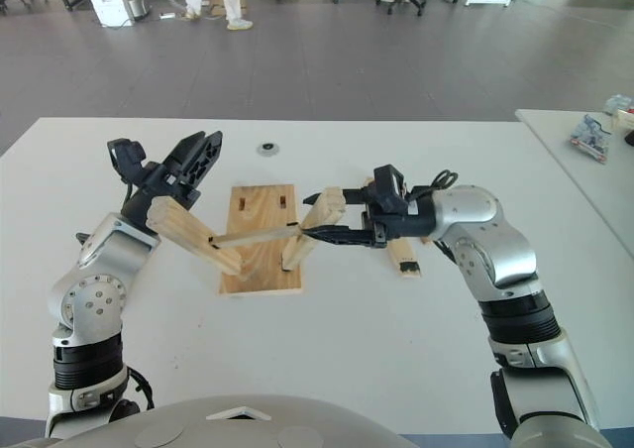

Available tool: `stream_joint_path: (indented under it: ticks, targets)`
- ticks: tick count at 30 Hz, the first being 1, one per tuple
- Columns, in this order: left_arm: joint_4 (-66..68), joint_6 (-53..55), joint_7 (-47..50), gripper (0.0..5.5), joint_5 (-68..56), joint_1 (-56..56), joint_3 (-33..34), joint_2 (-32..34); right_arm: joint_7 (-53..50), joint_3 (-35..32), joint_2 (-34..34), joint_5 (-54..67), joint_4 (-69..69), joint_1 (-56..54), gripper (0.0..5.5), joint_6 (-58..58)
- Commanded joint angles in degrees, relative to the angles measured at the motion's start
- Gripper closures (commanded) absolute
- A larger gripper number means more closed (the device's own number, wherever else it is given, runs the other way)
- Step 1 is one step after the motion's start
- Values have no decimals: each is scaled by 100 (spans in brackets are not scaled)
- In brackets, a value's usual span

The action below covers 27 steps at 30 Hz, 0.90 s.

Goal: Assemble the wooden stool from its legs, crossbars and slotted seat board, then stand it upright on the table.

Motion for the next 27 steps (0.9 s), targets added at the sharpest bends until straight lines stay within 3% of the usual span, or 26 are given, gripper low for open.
stream_joint_path:
  ticks: [1,8,14,15,23,27]
  targets:
    - [1,3,-2,269,34,-17,-109,9,-165,497,-10,-666,281,-18,343,228]
    - [22,-47,46,269,92,-19,-195,-20,-602,1148,67,-1392,849,-103,343,238]
    - [6,-63,118,269,101,-23,-222,-47,-1012,737,171,-885,719,-200,343,658]
    - [7,-66,129,269,103,-31,-232,-51,-1033,644,168,-867,728,-229,305,580]
    - [43,-112,190,269,111,-75,-246,-46,-1666,21,406,-1388,1289,-411,152,-94]
    - [71,-103,183,269,111,-116,-241,-30,-2148,-747,415,-1274,1197,-363,146,-242]
